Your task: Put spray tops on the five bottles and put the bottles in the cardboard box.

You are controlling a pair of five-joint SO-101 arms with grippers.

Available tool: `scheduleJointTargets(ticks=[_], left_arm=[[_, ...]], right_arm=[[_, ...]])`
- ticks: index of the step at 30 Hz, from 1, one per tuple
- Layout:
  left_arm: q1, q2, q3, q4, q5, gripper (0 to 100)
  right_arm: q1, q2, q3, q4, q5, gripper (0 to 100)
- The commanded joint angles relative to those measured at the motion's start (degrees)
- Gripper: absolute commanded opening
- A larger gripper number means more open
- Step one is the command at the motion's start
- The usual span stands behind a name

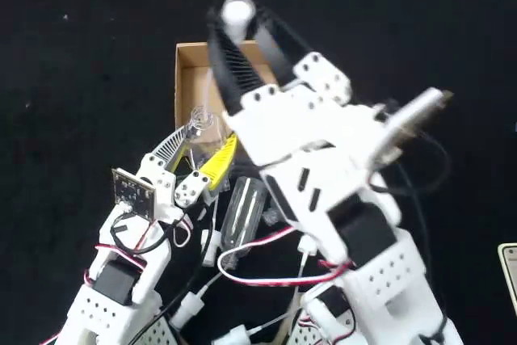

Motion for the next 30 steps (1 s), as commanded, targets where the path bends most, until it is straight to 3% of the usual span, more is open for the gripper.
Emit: scheduleJointTargets(ticks=[1, 10, 17, 21, 26, 30], left_arm=[[0.7, -0.6, 1.3, 0.2, -0.6, 5], [0.2, -0.6, 1.3, 0.3, -0.6, 5], [0.1, -0.6, 1.3, 0.3, -0.6, 5], [0.1, -0.6, 1.3, 0.3, -0.6, 5], [0.1, -0.6, 1.3, 0.3, -0.6, 5], [-1.0, -0.6, 1.3, 0.3, -0.6, 5]], right_arm=[[-1.2, 2.7, -0.7, -1.7, -0.3, 1.1], [-1.3, 4.4, 0.1, -2.3, -0.3, 1.1], [-6.0, -0.6, 0.3, 14.6, -0.3, 5.2], [-8.2, -1.4, 0.3, 20.0, -0.3, 15.4], [-11.4, -2.8, -1.4, 25.1, -0.2, 16.5], [-9.3, -6.0, -5.2, 29.5, 7.1, 16.5]])
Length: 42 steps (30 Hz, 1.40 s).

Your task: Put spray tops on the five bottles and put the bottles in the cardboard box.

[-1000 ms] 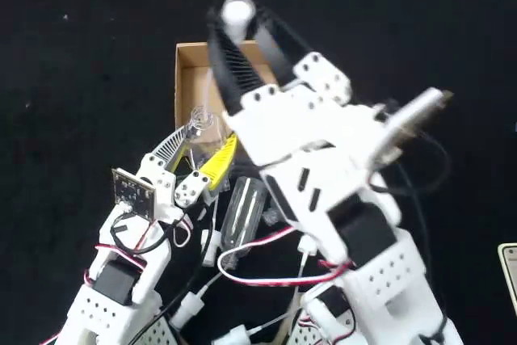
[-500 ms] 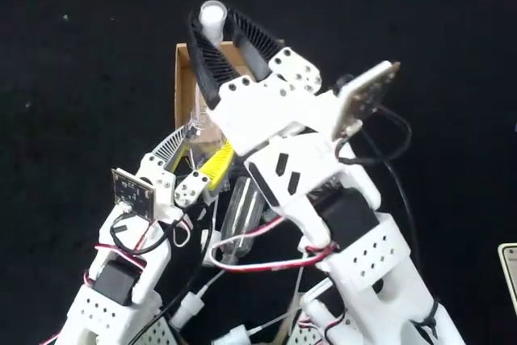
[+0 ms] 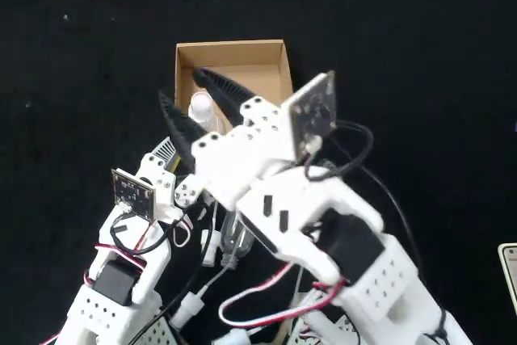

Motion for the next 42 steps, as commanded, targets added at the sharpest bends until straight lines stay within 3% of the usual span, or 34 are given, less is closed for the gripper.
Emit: scheduleJointTargets(ticks=[1, 4, 8, 13, 18, 23, 35, 42], left_arm=[[-2.8, -0.6, 1.3, 0.3, -0.6, 5], [-11.0, -0.7, 1.3, -0.3, -0.7, 5], [-20.3, -0.7, 1.3, -1.2, -0.3, 5], [-35.6, -0.5, 1.3, -11.9, -0.3, 5], [-46.4, -0.5, 1.3, -17.0, -0.6, 5], [-51.9, 2.2, 1.3, -19.5, -0.6, 5], [-58.2, 41.0, -0.6, -54.3, -0.7, 5], [-61.7, 60.5, -5.7, -62.9, -0.7, 5]], right_arm=[[3.4, -5.0, -5.8, 3.9, 8.1, 16.5], [11.9, -7.5, -5.9, 8.3, 11.8, 16.5], [22.5, -8.0, -0.1, 11.4, 8.2, 16.5], [30.2, -8.5, 16.9, 5.0, 3.9, 16.5], [31.6, -8.5, 29.9, -6.2, 3.8, 16.5], [31.7, -8.5, 37.5, -13.5, 3.8, 16.5], [31.7, -8.4, 40.0, -15.0, 3.9, 16.5], [31.4, -8.5, 41.5, -15.1, 3.9, 16.5]])
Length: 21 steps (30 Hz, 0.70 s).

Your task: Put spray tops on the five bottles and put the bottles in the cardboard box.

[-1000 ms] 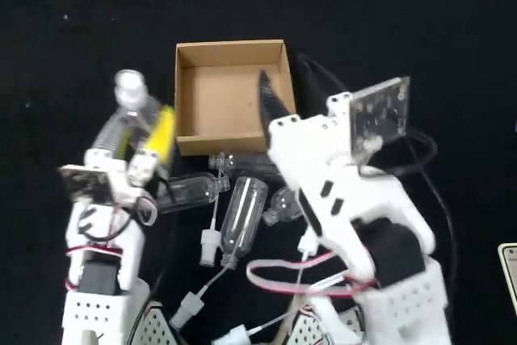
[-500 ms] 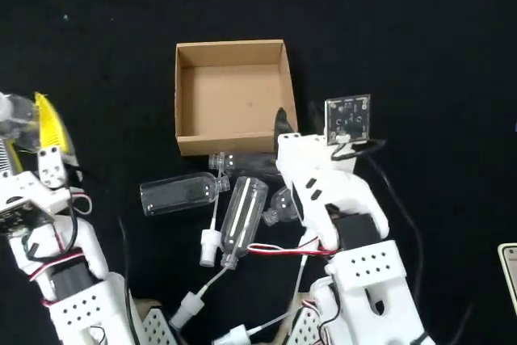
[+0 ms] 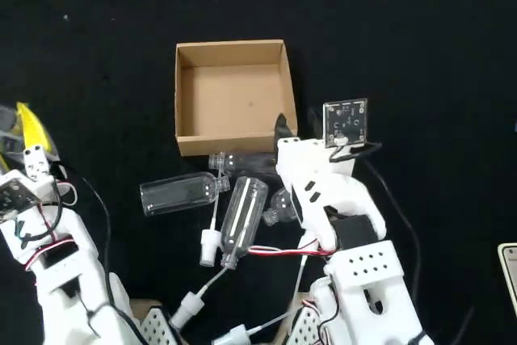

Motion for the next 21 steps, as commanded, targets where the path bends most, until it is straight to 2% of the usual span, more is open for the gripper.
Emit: scheduleJointTargets(ticks=[1, 17, 21], left_arm=[[-3.1, 11.5, -5.5, -4.9, -0.4, 5], [-14.3, 38.2, -17.4, -5.7, -0.4, 5], [-15.7, 44.5, -16.6, -17.2, -0.4, 5]], right_arm=[[0.6, -1.5, -0.5, -1.8, -0.3, 16.5], [0.7, -1.5, 0.5, -4.3, -0.3, 16.5], [0.7, -1.5, 0.5, -4.3, -0.3, 16.5]])
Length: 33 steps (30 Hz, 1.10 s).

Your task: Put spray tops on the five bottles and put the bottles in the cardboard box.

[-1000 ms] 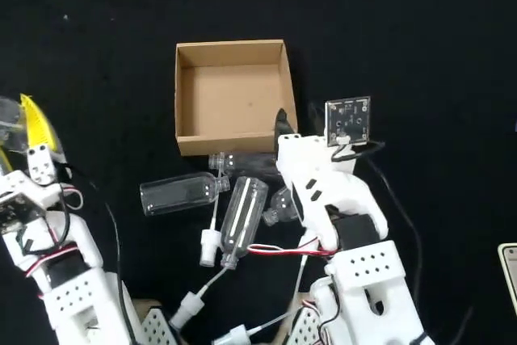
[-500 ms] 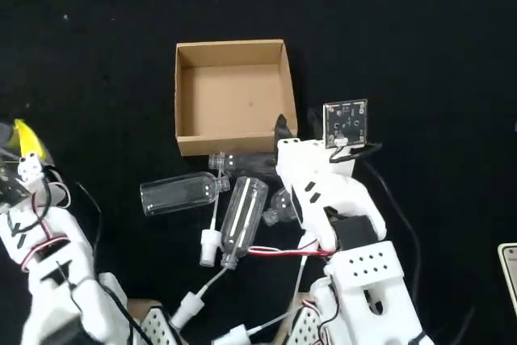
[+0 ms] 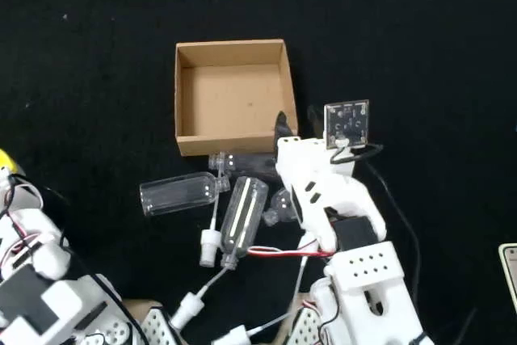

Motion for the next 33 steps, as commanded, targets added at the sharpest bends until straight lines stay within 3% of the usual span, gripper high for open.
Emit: scheduleJointTargets(ticks=[1, 5, 13, 25, 31, 33], left_arm=[[-1.5, 6.5, -2.0, -15.0, -0.4, 5], [-1.4, 16.2, -2.0, -27.9, -0.4, 5], [-1.5, 35.1, -7.1, -45.0, -0.4, 5], [-1.7, 42.8, -10.6, -46.3, -3.2, 6], [-1.6, 43.3, -10.2, -46.3, -2.7, 25], [-1.7, 43.3, -10.1, -46.3, -2.7, 27]], right_arm=[[0.7, -1.5, -0.1, -1.8, -0.3, 16.5], [0.8, -1.5, 0.0, -1.8, -0.3, 16.5], [0.9, -1.5, 0.0, -1.8, -0.3, 16.5], [1.0, -1.5, -0.3, -1.8, -0.3, 16.5], [1.0, -1.5, -0.3, -1.8, -0.3, 16.5], [1.0, -1.5, -0.3, -1.8, -0.3, 16.5]])
